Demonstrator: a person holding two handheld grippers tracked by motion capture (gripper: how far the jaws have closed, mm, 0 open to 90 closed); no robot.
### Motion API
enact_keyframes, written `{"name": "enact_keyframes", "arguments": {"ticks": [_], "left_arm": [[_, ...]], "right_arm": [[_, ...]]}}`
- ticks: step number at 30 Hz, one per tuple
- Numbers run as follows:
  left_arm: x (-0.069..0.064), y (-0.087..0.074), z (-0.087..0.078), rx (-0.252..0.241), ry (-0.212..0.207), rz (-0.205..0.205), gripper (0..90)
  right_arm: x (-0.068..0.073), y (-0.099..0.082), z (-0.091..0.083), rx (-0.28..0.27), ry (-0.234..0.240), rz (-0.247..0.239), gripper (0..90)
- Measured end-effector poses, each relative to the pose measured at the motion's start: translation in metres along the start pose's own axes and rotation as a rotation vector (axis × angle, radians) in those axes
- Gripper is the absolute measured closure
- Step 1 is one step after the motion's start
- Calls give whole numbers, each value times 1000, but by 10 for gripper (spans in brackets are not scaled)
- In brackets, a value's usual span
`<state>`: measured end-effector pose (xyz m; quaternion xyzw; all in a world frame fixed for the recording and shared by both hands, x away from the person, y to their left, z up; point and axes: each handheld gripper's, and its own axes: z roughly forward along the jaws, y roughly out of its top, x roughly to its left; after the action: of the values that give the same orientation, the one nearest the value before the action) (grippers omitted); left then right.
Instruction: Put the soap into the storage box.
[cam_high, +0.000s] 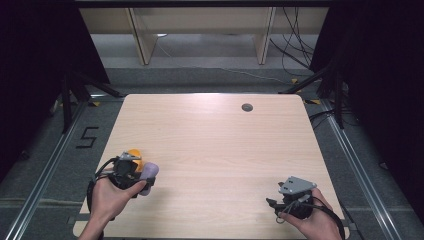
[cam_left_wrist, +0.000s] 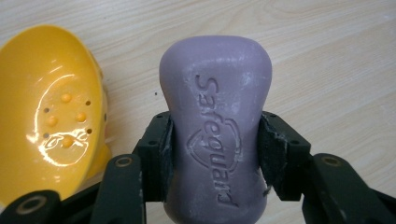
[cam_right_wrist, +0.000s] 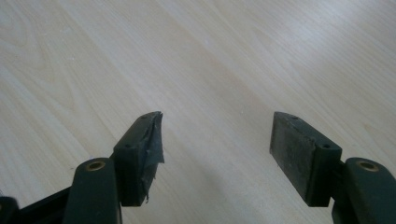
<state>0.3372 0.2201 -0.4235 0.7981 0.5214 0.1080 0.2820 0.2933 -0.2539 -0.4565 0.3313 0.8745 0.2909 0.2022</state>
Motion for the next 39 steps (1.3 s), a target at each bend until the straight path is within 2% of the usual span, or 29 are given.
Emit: {"name": "enact_keyframes", "arguments": {"ticks": [1,4,7,8,12,13,15,22,26,28,29,30,35,36,39], "left_arm": [[0,-1,0,-9,3,-14,494],[3,-3,-2,-8,4,-11,494],[5,-6,-4,-35,20,-39,494],[8,-6,-6,-9,14,-23,494],[11,-8,-5,-14,15,-40,494],[11,-9,-5,-31,22,-42,494],[13,-8,-6,-13,19,-45,494],[21,-7,-9,-15,30,-79,494],[27,-5,-9,-26,61,-119,494],[28,-5,-9,-27,68,-121,494],[28,-4,-8,-44,76,-144,494],[30,-2,-10,-17,85,-131,494],[36,2,-8,-26,113,-173,494],[38,2,-8,-28,108,-164,494],[41,6,-8,-26,126,-175,494]], "right_arm": [[0,0,0,0,0,0,351],[0,0,0,0,0,1,351],[0,0,0,1,0,3,350],[0,0,0,2,0,4,351],[0,0,0,0,0,3,350],[0,0,0,0,0,2,351],[0,0,0,3,1,1,350],[0,0,0,1,-1,3,350],[0,0,0,-1,-2,2,350],[0,0,0,0,-1,2,350],[0,0,0,2,0,1,350],[0,0,0,2,0,1,351],[0,0,0,3,1,1,350],[0,0,0,3,1,1,351],[0,0,0,3,1,2,350]]}}
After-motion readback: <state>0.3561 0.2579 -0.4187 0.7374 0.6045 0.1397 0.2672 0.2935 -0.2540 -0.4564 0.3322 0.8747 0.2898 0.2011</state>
